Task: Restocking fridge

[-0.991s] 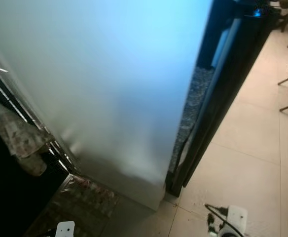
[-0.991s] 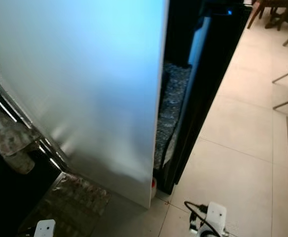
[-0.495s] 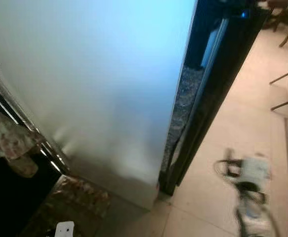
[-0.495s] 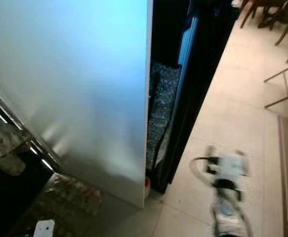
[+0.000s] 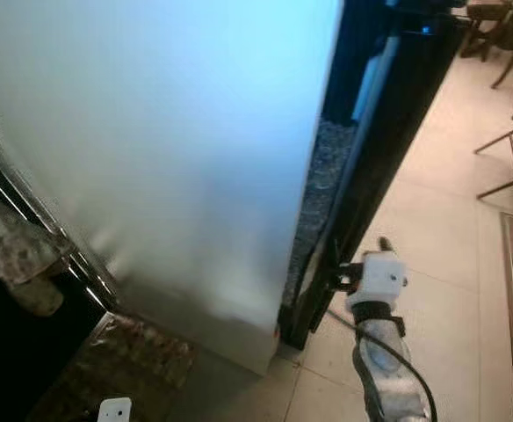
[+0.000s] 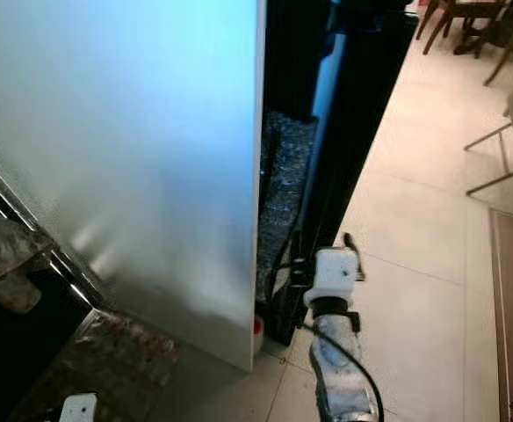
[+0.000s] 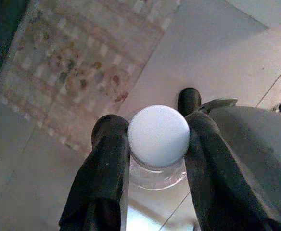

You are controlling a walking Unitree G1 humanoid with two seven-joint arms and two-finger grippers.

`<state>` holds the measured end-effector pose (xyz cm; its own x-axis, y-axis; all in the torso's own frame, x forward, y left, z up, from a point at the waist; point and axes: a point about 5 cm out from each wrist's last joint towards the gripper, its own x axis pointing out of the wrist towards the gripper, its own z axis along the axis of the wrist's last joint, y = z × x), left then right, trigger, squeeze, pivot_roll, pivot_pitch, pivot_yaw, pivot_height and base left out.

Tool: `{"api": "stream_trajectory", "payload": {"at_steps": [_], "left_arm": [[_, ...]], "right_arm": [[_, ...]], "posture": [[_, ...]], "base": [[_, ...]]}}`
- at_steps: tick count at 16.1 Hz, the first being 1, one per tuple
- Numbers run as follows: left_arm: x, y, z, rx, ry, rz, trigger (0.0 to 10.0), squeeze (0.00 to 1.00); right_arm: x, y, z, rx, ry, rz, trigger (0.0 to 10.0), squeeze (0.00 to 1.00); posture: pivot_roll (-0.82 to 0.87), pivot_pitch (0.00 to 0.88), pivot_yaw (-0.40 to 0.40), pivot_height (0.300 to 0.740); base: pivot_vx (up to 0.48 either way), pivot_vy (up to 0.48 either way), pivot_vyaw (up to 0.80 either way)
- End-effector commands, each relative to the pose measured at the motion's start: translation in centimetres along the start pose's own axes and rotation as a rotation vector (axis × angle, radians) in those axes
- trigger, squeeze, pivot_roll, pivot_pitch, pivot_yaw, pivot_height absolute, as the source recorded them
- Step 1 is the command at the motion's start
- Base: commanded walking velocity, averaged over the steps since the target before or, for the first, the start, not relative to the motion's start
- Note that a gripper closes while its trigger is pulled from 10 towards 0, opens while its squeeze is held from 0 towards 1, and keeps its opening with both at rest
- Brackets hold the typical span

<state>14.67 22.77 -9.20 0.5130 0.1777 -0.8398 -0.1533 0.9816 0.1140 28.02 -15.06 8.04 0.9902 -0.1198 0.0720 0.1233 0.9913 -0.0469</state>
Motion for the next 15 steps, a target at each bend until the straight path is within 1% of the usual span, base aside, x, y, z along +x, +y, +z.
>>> {"api": "stream_trajectory", "payload": {"at_steps": [1,4,5,6,7,8,9,12,14,15], "left_arm": [[-0.1,0.0,-0.4,0.02,0.008,0.004,10.0,0.0],[-0.1,0.0,-0.4,0.023,0.007,0.003,10.0,0.0],[-0.1,0.0,-0.4,0.022,0.007,0.003,10.0,0.0],[-0.1,0.0,-0.4,0.022,0.007,0.003,10.0,0.0],[-0.1,0.0,-0.4,0.021,0.007,0.002,10.0,0.0],[-0.1,0.0,-0.4,0.019,0.007,0.001,10.0,0.0],[-0.1,0.0,-0.4,0.018,0.007,0.001,10.0,0.0],[-0.1,0.1,-0.4,0.012,0.006,0.003,10.0,0.0],[-0.1,0.1,-0.4,0.009,0.006,0.008,10.0,0.0],[-0.1,0.1,-0.4,0.007,0.006,0.008,10.0,0.0]], "right_arm": [[0.4,-1.0,0.7,-0.003,0.006,-0.062,10.0,1.0],[0.9,-1.9,1.1,-0.006,0.006,-0.12,10.0,1.0],[1.3,-2.0,1.4,0.012,0.003,-0.117,10.0,1.0],[1.8,-1.8,1.6,0.02,0.007,-0.103,10.0,0.38],[2.1,-1.4,1.7,0.03,0.007,-0.077,10.0,0.0],[2.4,-0.6,1.9,0.052,0.014,-0.021,10.0,0.0],[2.5,-0.4,2.0,0.045,0.01,-0.008,10.0,0.0],[3.0,0.1,2.1,0.059,0.016,-0.002,10.0,0.0],[3.7,0.2,2.3,0.061,0.017,0.014,10.0,0.0],[4.0,0.5,2.2,0.045,0.027,0.064,10.0,0.0]], "posture": [[0.09,0.031,-0.004,0.74],[0.09,0.039,-0.002,0.74],[0.09,0.042,0.0,0.74],[0.08,0.049,0.001,0.74],[0.08,0.052,0.003,0.74],[0.09,0.056,0.002,0.74],[0.09,0.056,0.002,0.74],[0.1,0.065,0.003,0.74],[0.1,0.068,0.005,0.74],[0.1,0.073,0.008,0.74]], "base": [[0.0,0.0,0.0],[0.0,0.0,0.0],[0.0,0.0,0.0],[0.0,0.0,0.0],[0.0,0.0,0.0],[0.0,0.0,0.0],[0.0,0.0,0.0],[0.0,0.0,0.0],[0.0,0.0,0.0],[0.0,0.0,0.0]]}}
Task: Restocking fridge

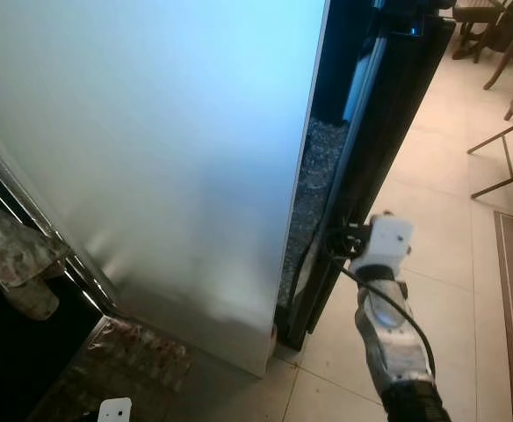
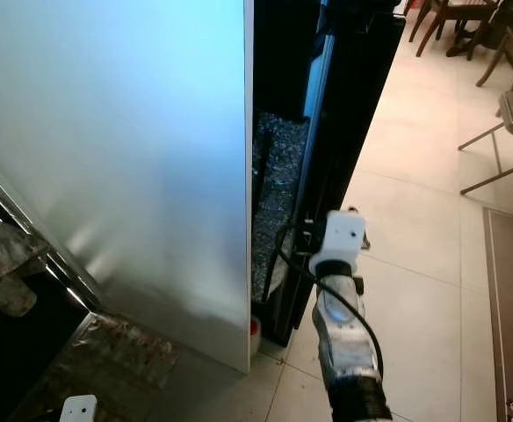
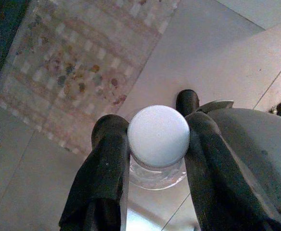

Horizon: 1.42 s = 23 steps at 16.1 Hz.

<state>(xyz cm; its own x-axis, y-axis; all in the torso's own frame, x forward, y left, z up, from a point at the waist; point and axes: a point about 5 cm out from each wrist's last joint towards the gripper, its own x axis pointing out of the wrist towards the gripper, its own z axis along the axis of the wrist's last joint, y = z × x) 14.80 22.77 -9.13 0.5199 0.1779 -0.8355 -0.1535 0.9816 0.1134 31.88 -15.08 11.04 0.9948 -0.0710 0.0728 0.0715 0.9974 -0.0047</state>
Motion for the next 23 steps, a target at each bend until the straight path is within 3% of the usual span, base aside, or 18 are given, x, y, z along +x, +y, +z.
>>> {"api": "stream_trajectory", "payload": {"at_steps": [1,23], "left_arm": [[-0.1,0.1,-0.5,0.009,0.014,0.007,10.0,0.0],[-0.1,-0.1,-0.5,-0.017,0.008,0.003,10.0,0.0]], "right_arm": [[0.1,0.0,-0.4,-0.013,0.025,0.019,10.0,0.0],[3.2,0.0,1.6,-0.002,-0.047,-0.019,10.0,0.0]], "posture": [[0.1,0.075,0.009,0.74],[0.12,0.066,0.008,0.74]], "base": [[0.0,0.0,0.0],[0.0,0.0,0.0]]}}
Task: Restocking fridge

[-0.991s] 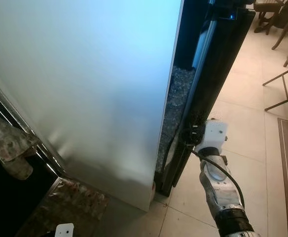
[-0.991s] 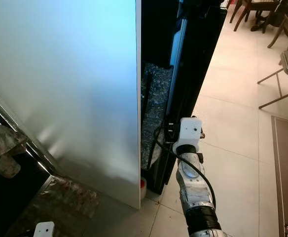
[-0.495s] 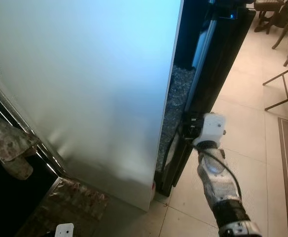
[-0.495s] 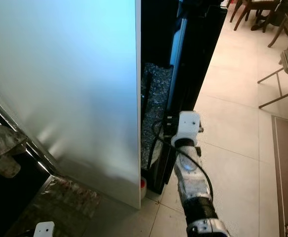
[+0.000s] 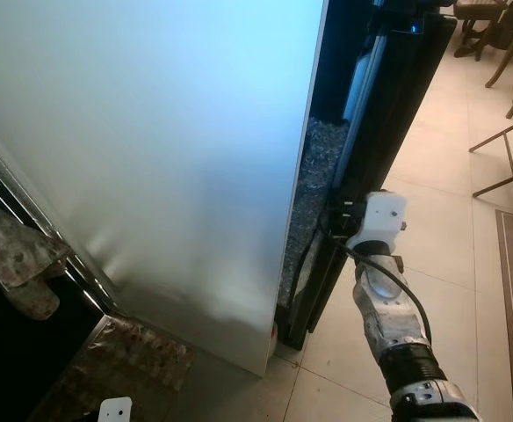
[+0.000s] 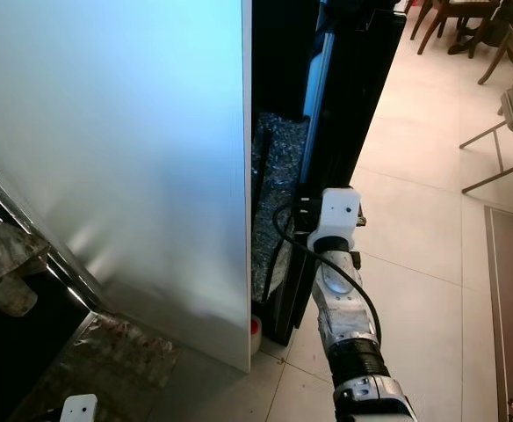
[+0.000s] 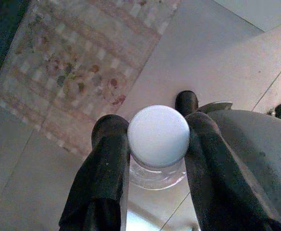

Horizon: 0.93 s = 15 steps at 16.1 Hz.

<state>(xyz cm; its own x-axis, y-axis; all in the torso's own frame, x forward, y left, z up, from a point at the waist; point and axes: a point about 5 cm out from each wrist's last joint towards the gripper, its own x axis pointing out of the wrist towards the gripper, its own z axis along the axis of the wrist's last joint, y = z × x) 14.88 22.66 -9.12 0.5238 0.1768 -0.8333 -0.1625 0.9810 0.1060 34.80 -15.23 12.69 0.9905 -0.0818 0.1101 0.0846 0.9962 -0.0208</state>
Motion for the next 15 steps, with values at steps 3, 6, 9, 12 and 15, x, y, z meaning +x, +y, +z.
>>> {"api": "stream_trajectory", "payload": {"at_steps": [3,6,9,12,15], "left_arm": [[-0.1,0.1,-0.5,-0.003,0.014,0.004,10.0,0.0],[-0.1,0.1,-0.6,0.0,0.015,0.002,10.0,0.0],[-0.1,0.0,-0.6,0.001,0.017,-0.001,10.0,0.0],[-0.1,0.0,-0.7,0.0,0.017,-0.002,10.0,0.0],[-0.1,-0.1,-0.7,0.0,0.02,-0.002,10.0,0.0]], "right_arm": [[0.1,-0.6,0.3,0.012,-0.02,-0.042,10.0,0.0],[-0.1,-2.1,0.2,-0.003,-0.034,-0.126,10.0,0.0],[-0.5,-4.0,0.4,-0.026,-0.048,-0.226,10.0,0.0],[-1.0,-6.0,0.1,-0.042,-0.038,-0.307,10.0,0.0],[-1.9,-9.4,-0.4,-0.069,-0.014,-0.437,10.0,0.0]], "posture": [[0.11,0.068,0.011,0.74],[0.11,0.073,0.011,0.74],[0.1,0.08,0.009,0.74],[0.11,0.082,0.008,0.74],[0.1,0.083,0.006,0.74]], "base": [[0.0,0.0,0.0],[0.0,0.0,0.0],[0.0,0.0,0.0],[0.0,0.0,0.0],[0.0,0.0,0.0]]}}
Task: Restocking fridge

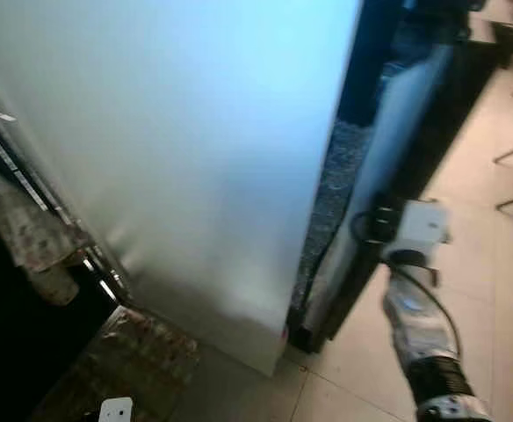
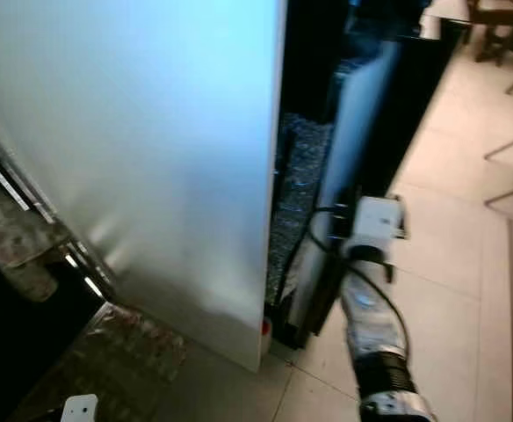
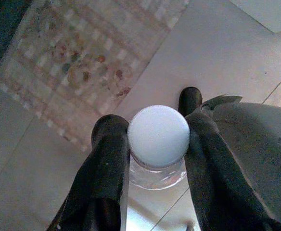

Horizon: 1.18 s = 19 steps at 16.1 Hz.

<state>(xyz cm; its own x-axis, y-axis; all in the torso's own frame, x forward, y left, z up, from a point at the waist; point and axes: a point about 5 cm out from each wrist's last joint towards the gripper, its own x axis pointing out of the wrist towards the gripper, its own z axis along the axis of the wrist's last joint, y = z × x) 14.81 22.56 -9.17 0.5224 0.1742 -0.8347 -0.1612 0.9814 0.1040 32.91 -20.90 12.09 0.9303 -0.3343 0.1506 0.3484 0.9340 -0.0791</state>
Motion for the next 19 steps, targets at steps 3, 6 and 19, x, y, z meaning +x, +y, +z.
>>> {"api": "stream_trajectory", "payload": {"at_steps": [3,6,19], "left_arm": [[-0.1,0.0,-0.6,0.001,0.019,0.0,10.0,0.0],[-0.1,0.1,-0.6,0.006,0.02,-0.002,10.0,0.0],[-0.1,0.1,-0.5,0.053,0.029,-0.024,10.0,0.0]], "right_arm": [[-0.2,-7.5,-2.2,0.036,0.125,-0.321,10.0,0.0],[-2.1,-11.6,-5.5,0.028,0.277,-0.452,10.0,0.0],[-18.7,-7.1,-19.0,-0.02,1.156,0.059,10.0,0.0]], "posture": [[0.1,0.083,0.005,0.74],[0.09,0.082,0.007,0.74],[0.08,0.062,0.025,0.74]], "base": [[0.0,0.0,0.0],[0.0,0.0,0.0],[0.0,0.0,0.0]]}}
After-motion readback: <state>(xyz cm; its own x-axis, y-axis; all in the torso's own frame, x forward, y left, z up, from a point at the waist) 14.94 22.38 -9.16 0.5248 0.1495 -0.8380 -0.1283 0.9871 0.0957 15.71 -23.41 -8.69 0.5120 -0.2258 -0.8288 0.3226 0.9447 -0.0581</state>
